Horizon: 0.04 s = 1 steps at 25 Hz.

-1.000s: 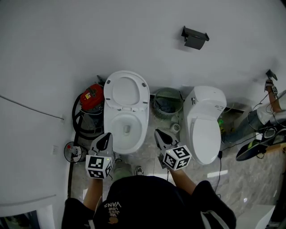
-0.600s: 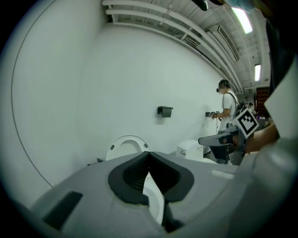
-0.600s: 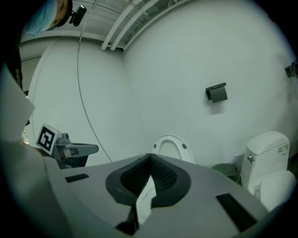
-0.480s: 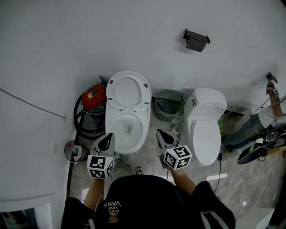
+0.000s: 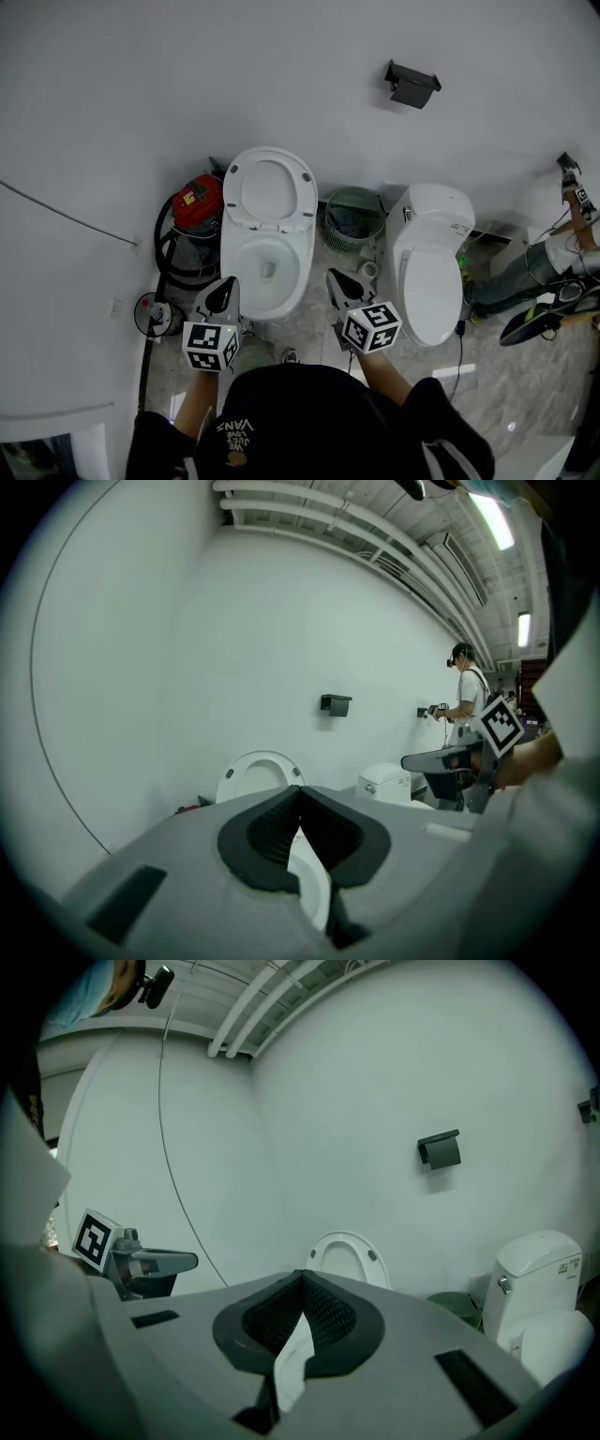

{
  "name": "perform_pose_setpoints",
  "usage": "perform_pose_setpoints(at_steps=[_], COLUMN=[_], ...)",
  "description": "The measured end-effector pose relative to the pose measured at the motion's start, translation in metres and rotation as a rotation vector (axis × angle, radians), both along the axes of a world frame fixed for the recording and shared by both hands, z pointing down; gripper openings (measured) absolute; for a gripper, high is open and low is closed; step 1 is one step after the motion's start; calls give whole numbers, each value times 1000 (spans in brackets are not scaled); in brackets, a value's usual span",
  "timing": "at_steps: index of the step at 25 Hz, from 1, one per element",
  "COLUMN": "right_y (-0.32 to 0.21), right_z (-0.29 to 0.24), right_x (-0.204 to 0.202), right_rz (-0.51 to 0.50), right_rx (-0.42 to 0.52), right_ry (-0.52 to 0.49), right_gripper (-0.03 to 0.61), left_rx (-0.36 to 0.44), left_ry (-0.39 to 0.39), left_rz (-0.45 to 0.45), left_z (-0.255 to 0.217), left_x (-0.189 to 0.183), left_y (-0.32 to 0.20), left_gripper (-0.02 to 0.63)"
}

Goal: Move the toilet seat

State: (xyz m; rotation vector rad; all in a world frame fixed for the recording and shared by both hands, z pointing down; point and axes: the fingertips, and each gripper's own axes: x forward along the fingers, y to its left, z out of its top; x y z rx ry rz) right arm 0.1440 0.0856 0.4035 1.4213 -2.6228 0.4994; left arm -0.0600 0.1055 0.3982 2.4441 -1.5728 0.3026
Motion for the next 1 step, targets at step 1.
perform_pose_setpoints(at_steps=[1], right_y=[0], right_z=[1], right_x=[1], right_rz=[0], right_rx=[-2], right_ry=[4], right_gripper=[-2], left_rx=[0], left_ry=[0], left_rz=[0], left_z=[0], left_x=[1], left_y=[-1], left_gripper=[2])
